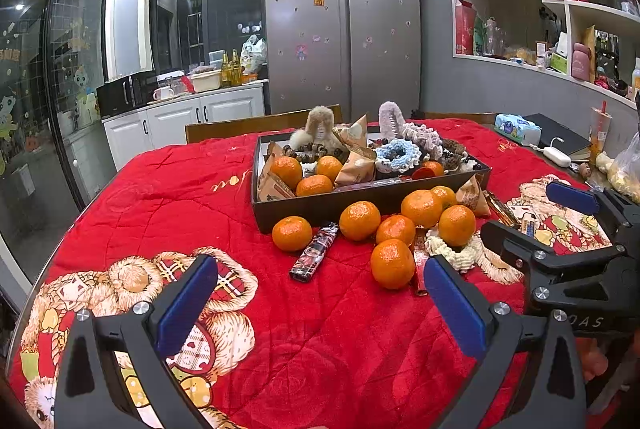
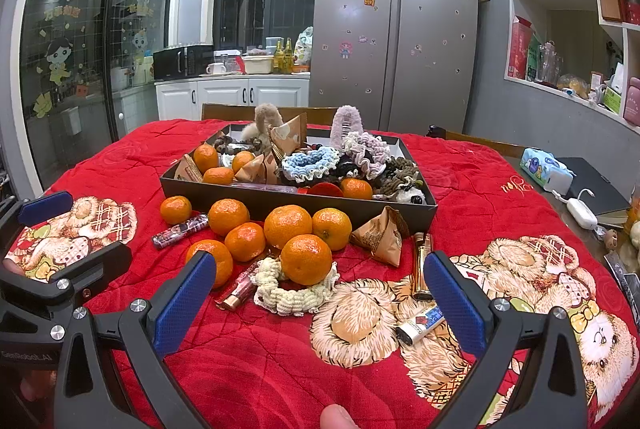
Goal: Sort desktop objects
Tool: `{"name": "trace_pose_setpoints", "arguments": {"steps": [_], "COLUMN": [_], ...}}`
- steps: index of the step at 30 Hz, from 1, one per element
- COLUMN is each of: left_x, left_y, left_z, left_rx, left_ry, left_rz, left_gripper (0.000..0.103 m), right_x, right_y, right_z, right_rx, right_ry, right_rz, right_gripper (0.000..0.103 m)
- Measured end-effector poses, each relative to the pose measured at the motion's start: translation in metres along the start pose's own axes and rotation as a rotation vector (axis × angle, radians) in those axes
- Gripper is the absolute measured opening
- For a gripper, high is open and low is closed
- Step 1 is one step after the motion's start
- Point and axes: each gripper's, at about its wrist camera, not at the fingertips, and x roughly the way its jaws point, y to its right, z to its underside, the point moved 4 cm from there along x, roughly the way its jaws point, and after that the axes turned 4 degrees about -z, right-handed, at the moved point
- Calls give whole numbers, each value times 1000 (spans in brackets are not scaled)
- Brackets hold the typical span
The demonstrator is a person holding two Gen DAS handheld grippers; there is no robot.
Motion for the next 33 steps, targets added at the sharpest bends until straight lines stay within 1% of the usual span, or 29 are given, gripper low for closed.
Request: {"name": "trace_pose_setpoints", "arguments": {"steps": [7, 24, 33], "left_x": [2, 3, 7], "left_y": [1, 0, 2], "left_z": [5, 3, 3], "left_rx": [-1, -5, 6], "left_ry": [-5, -15, -49], "left_rz": [1, 4, 30], "left_gripper": [103, 103, 103], "right_x": [1, 2, 2], "right_y": [0, 1, 0], "right_z": [2, 1, 2], "right_rx": [1, 2, 6], "right_ry": [-2, -11, -17], "right_rz": [0, -2, -5], "right_gripper": [103, 103, 103]}}
